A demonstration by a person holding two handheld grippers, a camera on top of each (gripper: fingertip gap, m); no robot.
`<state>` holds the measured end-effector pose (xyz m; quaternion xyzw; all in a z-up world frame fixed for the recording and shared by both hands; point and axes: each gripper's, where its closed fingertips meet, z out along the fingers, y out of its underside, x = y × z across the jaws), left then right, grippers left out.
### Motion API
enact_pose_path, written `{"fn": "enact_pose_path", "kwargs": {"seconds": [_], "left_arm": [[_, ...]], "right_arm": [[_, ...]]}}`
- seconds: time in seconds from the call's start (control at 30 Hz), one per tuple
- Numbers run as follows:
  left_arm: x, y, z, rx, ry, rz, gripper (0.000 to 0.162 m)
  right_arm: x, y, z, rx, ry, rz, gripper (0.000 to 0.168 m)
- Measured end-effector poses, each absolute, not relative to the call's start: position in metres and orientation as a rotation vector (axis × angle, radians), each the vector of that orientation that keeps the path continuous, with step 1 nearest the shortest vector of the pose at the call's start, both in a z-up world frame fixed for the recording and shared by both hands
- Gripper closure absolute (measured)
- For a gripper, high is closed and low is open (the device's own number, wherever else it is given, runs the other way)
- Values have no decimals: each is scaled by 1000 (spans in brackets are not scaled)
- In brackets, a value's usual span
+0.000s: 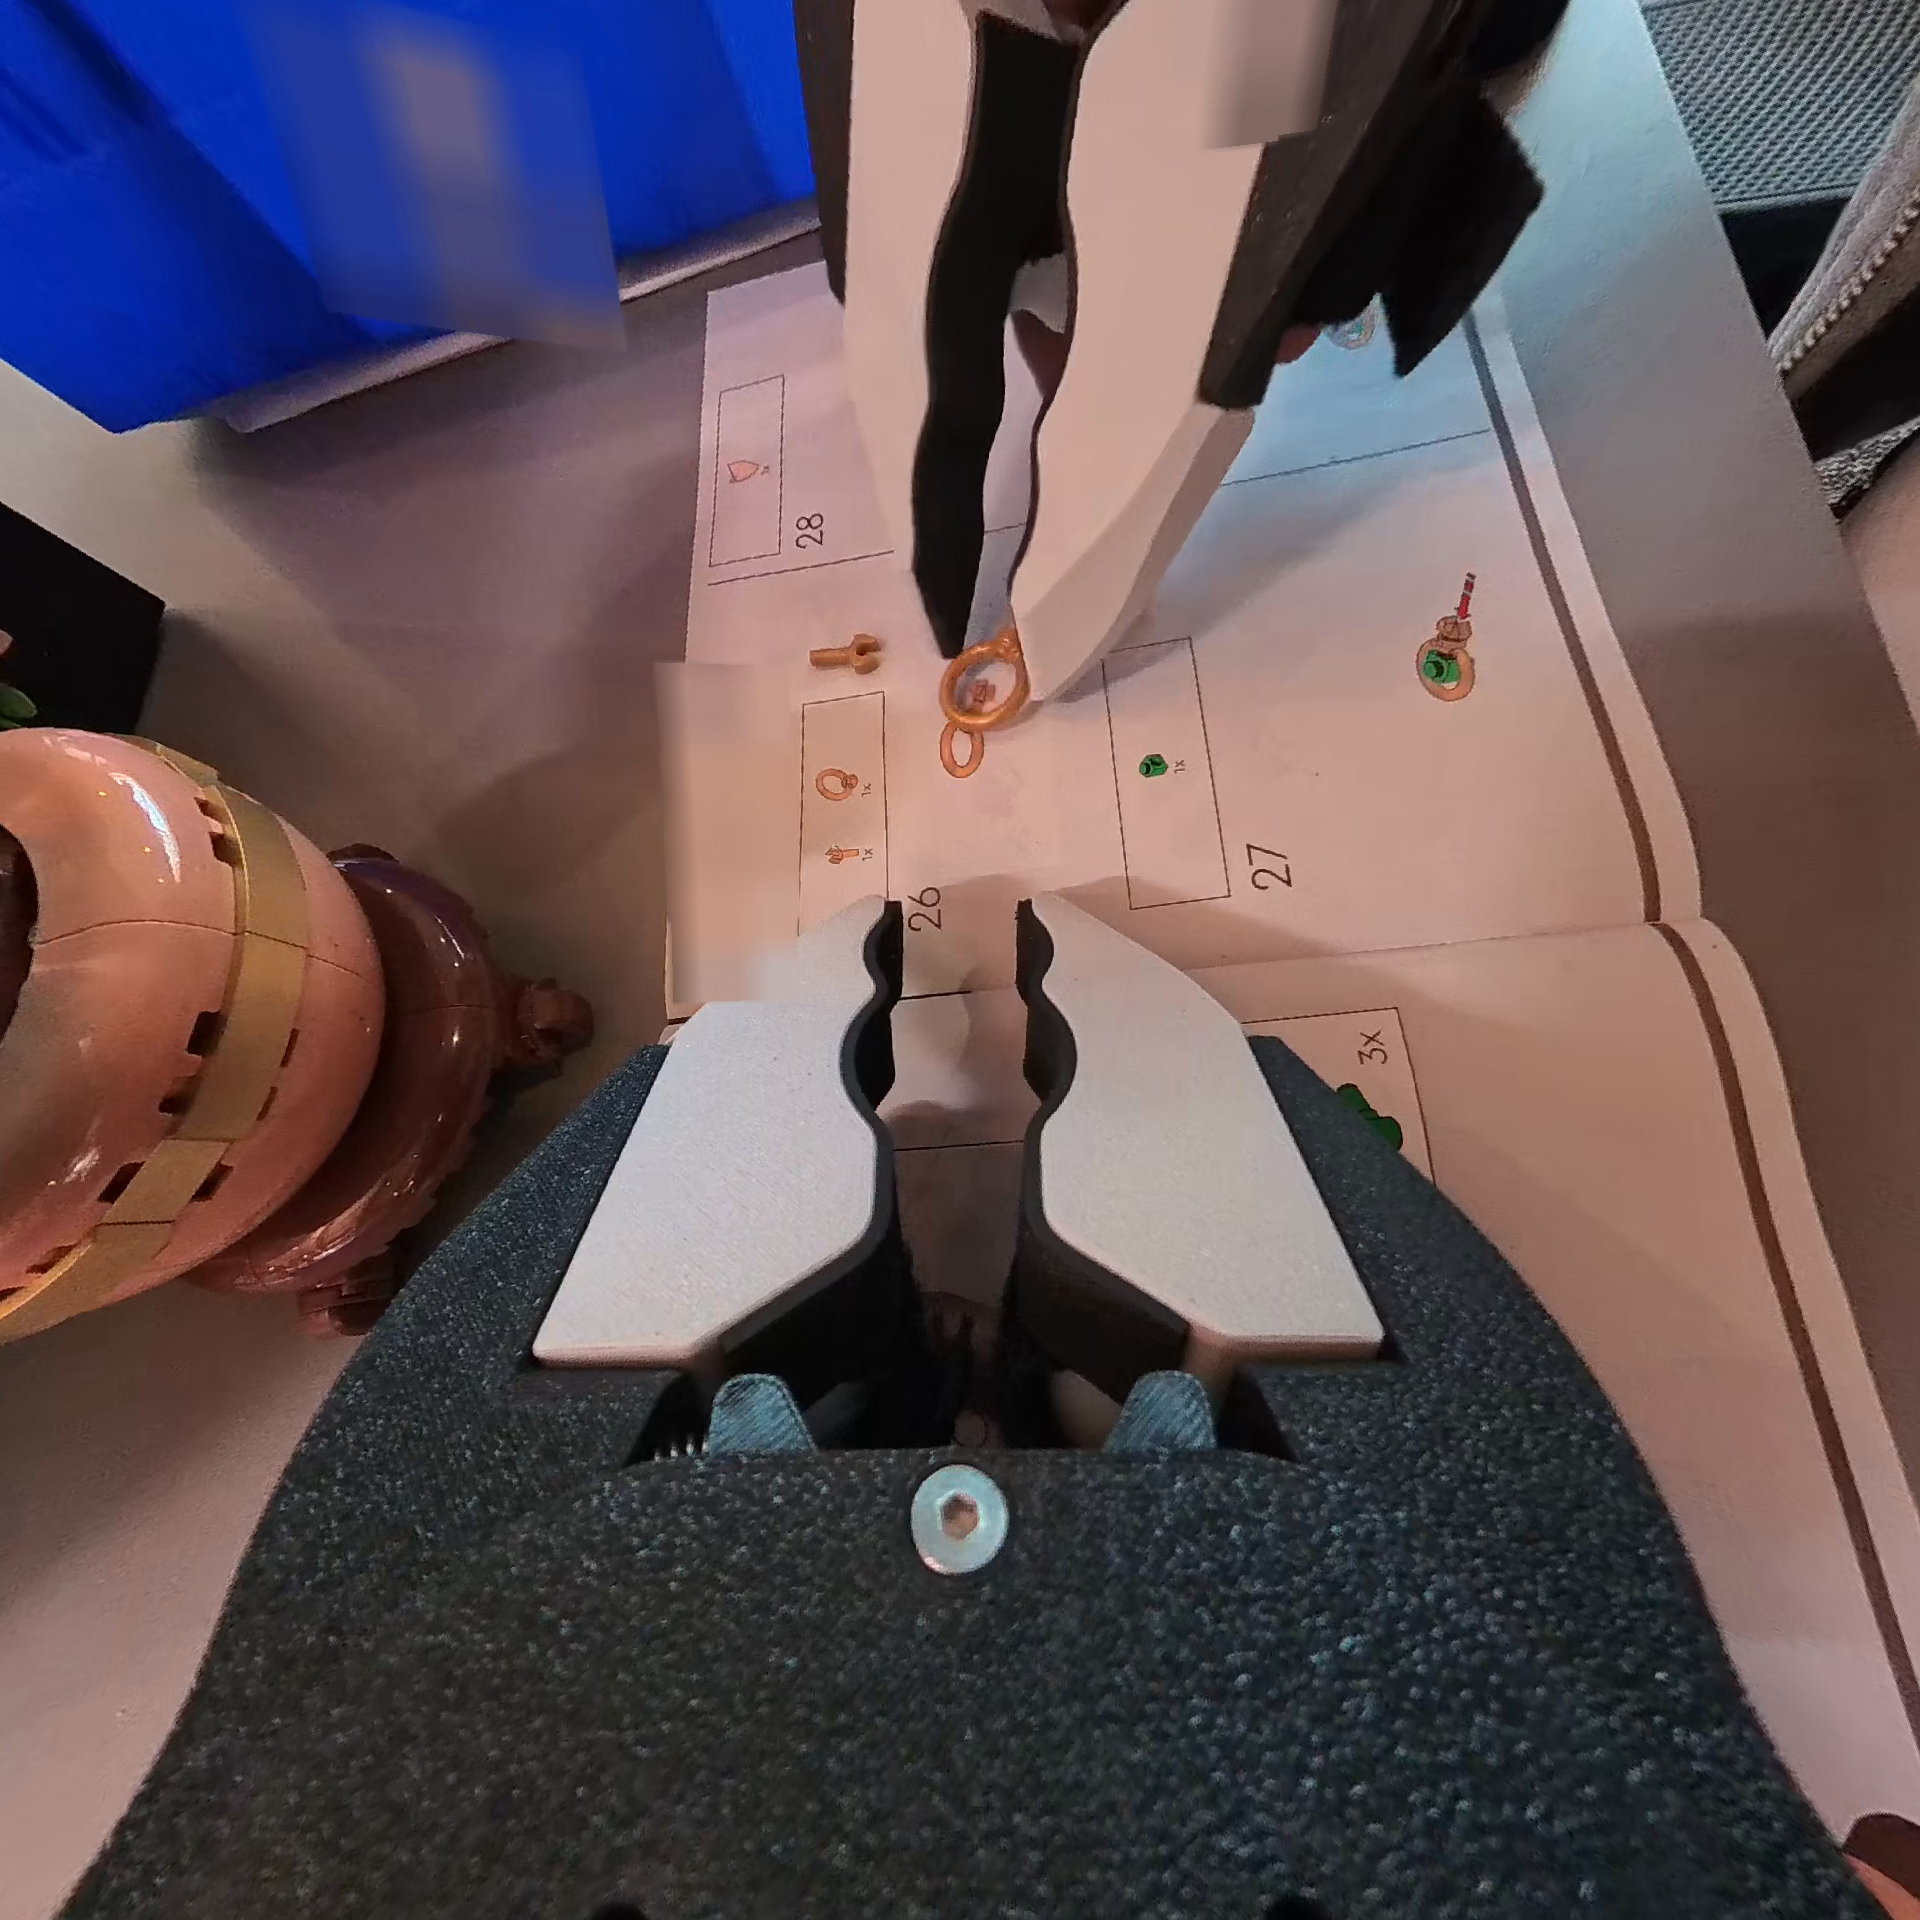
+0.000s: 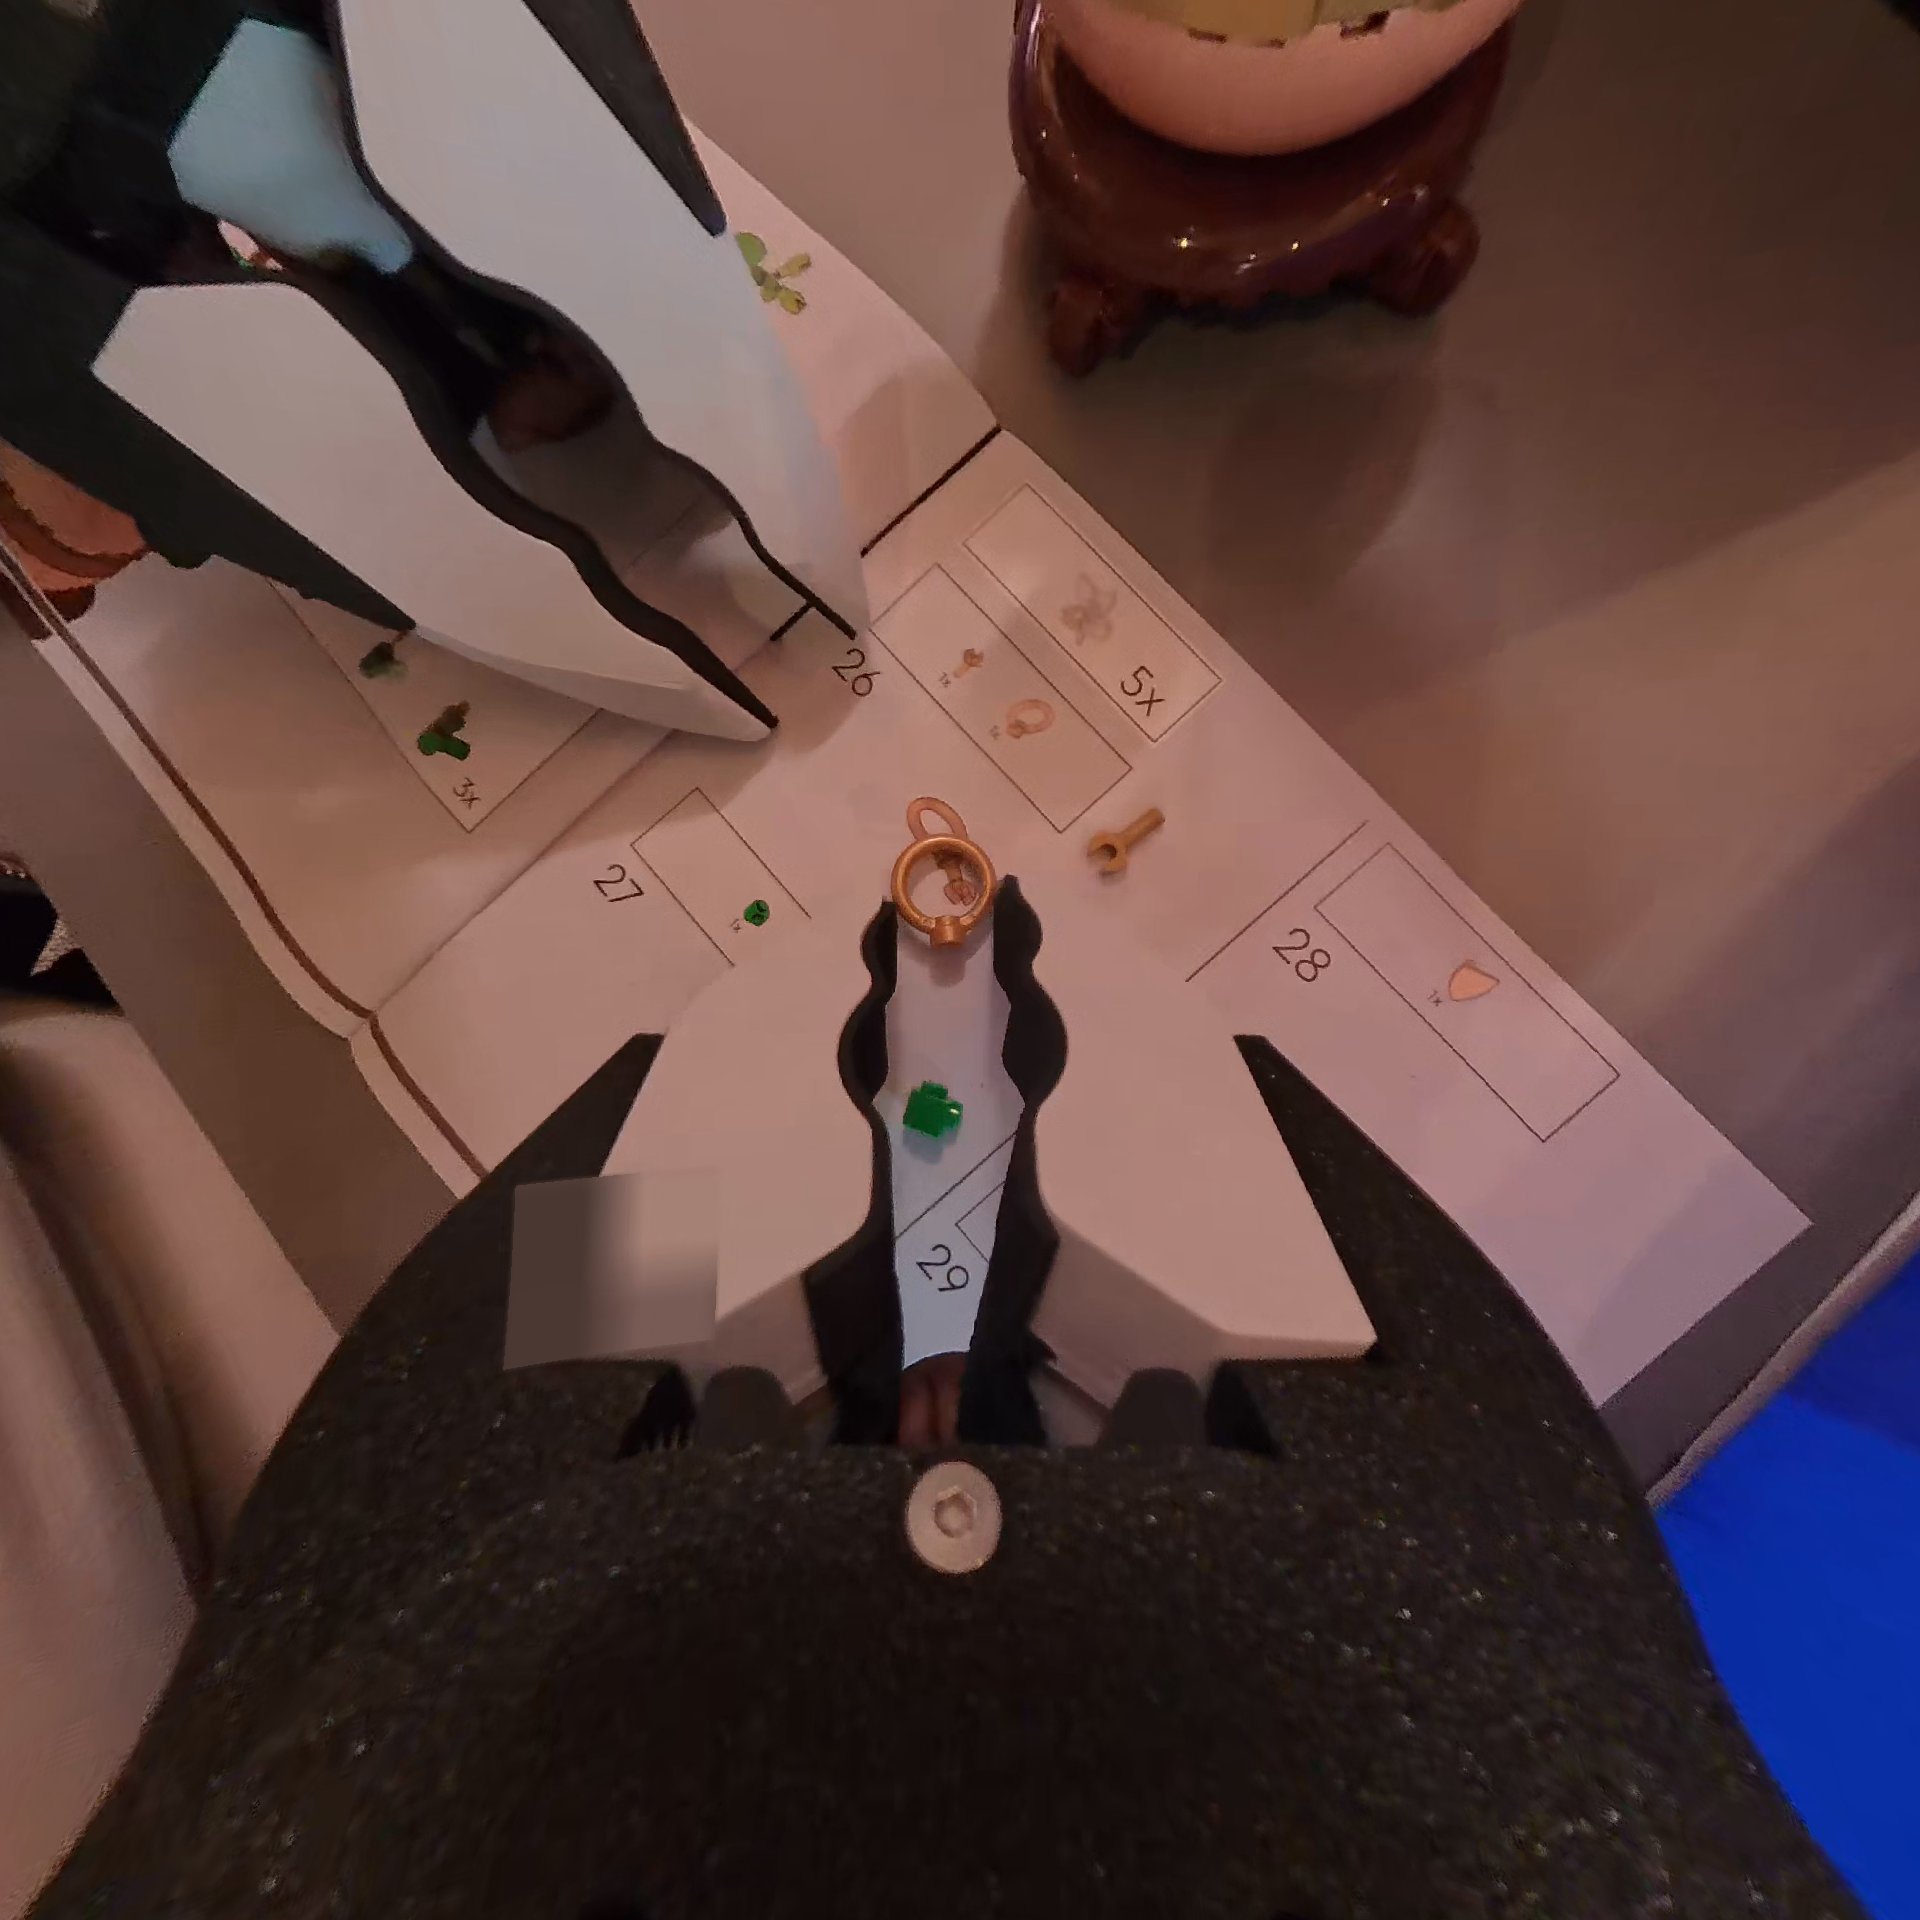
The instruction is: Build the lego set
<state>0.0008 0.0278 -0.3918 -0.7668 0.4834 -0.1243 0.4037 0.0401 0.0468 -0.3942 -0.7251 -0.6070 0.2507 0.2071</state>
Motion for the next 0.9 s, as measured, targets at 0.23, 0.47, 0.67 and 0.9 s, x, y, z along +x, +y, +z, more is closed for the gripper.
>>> {"fn": "enact_pose_path", "kwargs": {"seconds": [0.23, 0.47, 0.67, 0.9], "left_arm": [[1, 28, -392, -1935, 1222, -311, 142], [0, 29, -391, -1932, 1219, -304, 141], [0, 31, -388, -1869, 1240, -239, 131], [31, 26, -352, -1445, 1305, -104, 132]], "right_arm": [[49, 51, -397, -1952, -1794, 609, 151], [49, 49, -392, -1849, -1872, 654, 151], [44, 38, -371, -1815, -1827, 916, 151], [43, 18, -339, -1859, -1731, 1331, 151]]}}
